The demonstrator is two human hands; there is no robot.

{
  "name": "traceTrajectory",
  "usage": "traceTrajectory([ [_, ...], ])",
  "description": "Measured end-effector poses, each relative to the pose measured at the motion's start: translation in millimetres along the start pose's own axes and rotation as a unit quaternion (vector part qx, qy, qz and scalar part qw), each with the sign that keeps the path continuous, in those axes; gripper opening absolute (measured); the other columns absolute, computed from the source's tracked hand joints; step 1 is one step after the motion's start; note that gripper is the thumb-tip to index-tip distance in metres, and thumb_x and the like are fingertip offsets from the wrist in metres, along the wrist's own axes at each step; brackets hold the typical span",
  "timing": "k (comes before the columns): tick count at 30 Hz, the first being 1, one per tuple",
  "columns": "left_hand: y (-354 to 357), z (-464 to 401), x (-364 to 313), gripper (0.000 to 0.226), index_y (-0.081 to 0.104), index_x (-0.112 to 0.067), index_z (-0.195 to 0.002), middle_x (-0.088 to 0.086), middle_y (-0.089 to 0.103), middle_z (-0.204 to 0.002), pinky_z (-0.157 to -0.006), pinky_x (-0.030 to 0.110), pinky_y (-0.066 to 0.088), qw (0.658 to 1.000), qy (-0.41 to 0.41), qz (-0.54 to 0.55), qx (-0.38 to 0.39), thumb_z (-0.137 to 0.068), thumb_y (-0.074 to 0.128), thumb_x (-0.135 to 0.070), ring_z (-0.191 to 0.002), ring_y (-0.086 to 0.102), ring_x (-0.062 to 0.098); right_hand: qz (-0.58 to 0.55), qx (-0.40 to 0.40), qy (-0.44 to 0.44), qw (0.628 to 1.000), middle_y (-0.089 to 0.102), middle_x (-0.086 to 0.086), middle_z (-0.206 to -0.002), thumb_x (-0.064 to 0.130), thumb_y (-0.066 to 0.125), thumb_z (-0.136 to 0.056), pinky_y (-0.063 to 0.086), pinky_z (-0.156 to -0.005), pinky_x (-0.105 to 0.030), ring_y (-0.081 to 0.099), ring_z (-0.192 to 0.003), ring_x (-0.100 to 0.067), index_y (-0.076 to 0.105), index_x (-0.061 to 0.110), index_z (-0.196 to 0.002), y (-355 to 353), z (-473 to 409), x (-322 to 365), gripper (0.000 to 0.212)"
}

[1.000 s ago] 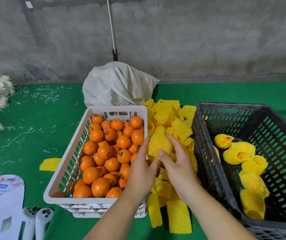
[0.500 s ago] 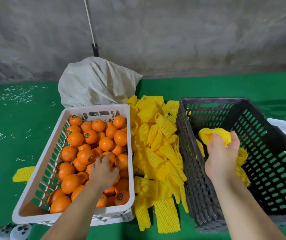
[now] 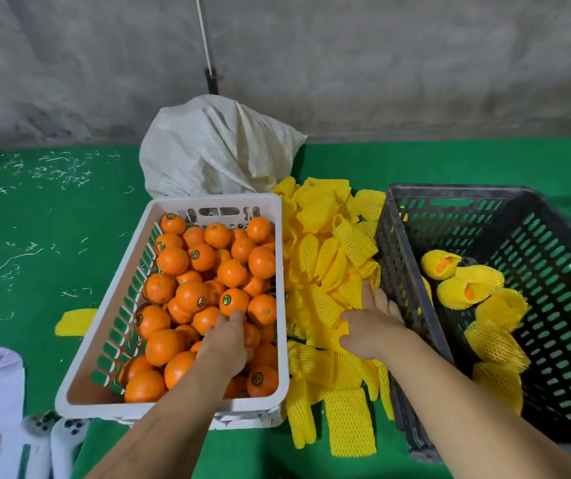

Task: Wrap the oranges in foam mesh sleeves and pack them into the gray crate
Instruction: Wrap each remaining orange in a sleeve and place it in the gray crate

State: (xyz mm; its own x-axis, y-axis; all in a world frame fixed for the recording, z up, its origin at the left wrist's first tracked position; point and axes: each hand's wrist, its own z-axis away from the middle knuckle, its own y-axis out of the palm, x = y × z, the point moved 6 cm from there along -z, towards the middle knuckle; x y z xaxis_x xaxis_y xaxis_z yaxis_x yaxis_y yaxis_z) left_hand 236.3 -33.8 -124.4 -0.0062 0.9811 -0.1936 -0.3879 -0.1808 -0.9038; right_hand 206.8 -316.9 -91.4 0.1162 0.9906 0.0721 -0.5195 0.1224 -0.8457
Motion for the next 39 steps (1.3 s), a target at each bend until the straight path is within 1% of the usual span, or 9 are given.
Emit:
traceTrajectory([
  [3, -15, 9, 2, 0.063, 0.043, -0.022, -0.139, 0.008, 0.051, -0.125, -0.076, 0.037, 0.054, 0.986, -0.004, 0.142, -0.083, -0.089, 0.078, -0.037, -0.103, 0.063, 0.031, 0.005, 0.055, 0.057, 0.997, -0.017, -0.008, -0.17, 0.049, 0.049, -0.096, 0.011, -0.123, -0.05, -0.012, -0.154, -0.039, 0.042, 0.023, -0.151, 17, -13, -11, 0.061],
  [6, -32, 21, 2, 0.063, 0.044, -0.022, -0.137, 0.001, 0.049, -0.125, -0.064, 0.024, 0.048, 0.948, 0.004, 0.272, -0.166, -0.088, 0.079, -0.041, -0.097, 0.057, 0.018, -0.045, 0.018, 0.064, 0.997, 0.01, -0.002, -0.168, 0.044, 0.05, -0.096, 0.023, -0.119, -0.048, 0.009, -0.151, -0.037, 0.033, 0.014, -0.153, 18, -18, -11, 0.067],
  [12, -46, 58, -38, 0.053, 0.048, -0.029, -0.132, 0.0, 0.061, -0.128, -0.08, 0.023, 0.059, 0.803, 0.088, 0.56, -0.185, -0.092, 0.081, -0.033, -0.102, 0.069, 0.007, -0.137, 0.042, 0.133, 0.981, -0.019, -0.005, -0.169, 0.045, 0.05, -0.097, 0.022, -0.122, -0.049, -0.004, -0.153, -0.041, 0.021, 0.03, -0.161, 26, -23, -20, 0.071],
  [16, -38, 70, -61, 0.073, 0.041, -0.03, -0.154, -0.003, 0.042, -0.143, -0.102, 0.034, 0.056, 0.829, 0.119, 0.522, -0.162, -0.092, 0.08, -0.039, -0.127, 0.055, 0.012, -0.13, -0.009, 0.091, 0.987, 0.008, 0.003, -0.17, 0.045, 0.045, -0.102, 0.026, -0.116, -0.046, 0.011, -0.15, -0.035, 0.043, 0.017, -0.149, 17, -22, -13, 0.054],
  [24, -41, 77, -62, 0.081, 0.04, -0.032, -0.156, -0.007, 0.037, -0.14, -0.097, 0.016, 0.052, 0.831, 0.138, 0.507, -0.181, -0.086, 0.073, -0.056, -0.121, 0.045, -0.017, -0.119, -0.364, -0.003, 0.924, 0.046, 0.001, -0.156, 0.04, 0.065, -0.096, 0.029, -0.114, -0.053, 0.021, -0.15, -0.03, 0.062, 0.018, -0.138, -42, 18, 9, 0.048],
  [28, -44, 83, -64, 0.075, 0.042, -0.037, -0.153, -0.012, 0.039, -0.14, -0.089, 0.009, 0.051, 0.813, 0.156, 0.526, -0.196, -0.088, 0.072, -0.059, -0.119, 0.05, -0.016, -0.071, -0.409, -0.019, 0.91, 0.046, 0.003, -0.157, 0.039, 0.07, -0.093, 0.027, -0.116, -0.055, 0.018, -0.152, -0.031, 0.062, 0.019, -0.138, -49, 34, 16, 0.05],
  [31, -48, 90, -67, 0.064, 0.044, -0.051, -0.142, -0.015, 0.041, -0.14, -0.089, 0.012, 0.052, 0.8, 0.185, 0.535, -0.2, -0.087, 0.072, -0.064, -0.122, 0.053, -0.009, -0.101, -0.494, -0.058, 0.862, 0.06, 0.006, -0.139, 0.033, 0.075, -0.09, 0.031, -0.111, -0.051, 0.036, -0.142, -0.029, 0.071, 0.022, -0.122, -57, 51, 14, 0.034],
  [34, -46, 95, -73, 0.065, 0.051, -0.033, -0.146, -0.007, 0.042, -0.146, -0.091, 0.014, 0.052, 0.785, 0.198, 0.553, -0.198, -0.09, 0.075, -0.056, -0.125, 0.054, -0.005, -0.137, -0.547, -0.085, 0.822, 0.066, 0.009, -0.114, 0.026, 0.079, -0.087, 0.034, -0.098, -0.044, 0.048, -0.122, -0.024, 0.073, 0.027, -0.104, -61, 64, 10, 0.018],
  [39, -41, 103, -86, 0.067, 0.054, -0.044, -0.136, -0.016, 0.037, -0.15, -0.093, 0.016, 0.054, 0.765, 0.197, 0.59, -0.167, -0.079, 0.075, -0.074, -0.13, 0.051, -0.007, -0.273, -0.489, -0.068, 0.826, 0.059, 0.009, -0.095, 0.018, 0.073, -0.089, 0.034, -0.091, -0.04, 0.05, -0.104, -0.018, 0.062, 0.022, -0.118, -61, 64, 9, 0.032],
])
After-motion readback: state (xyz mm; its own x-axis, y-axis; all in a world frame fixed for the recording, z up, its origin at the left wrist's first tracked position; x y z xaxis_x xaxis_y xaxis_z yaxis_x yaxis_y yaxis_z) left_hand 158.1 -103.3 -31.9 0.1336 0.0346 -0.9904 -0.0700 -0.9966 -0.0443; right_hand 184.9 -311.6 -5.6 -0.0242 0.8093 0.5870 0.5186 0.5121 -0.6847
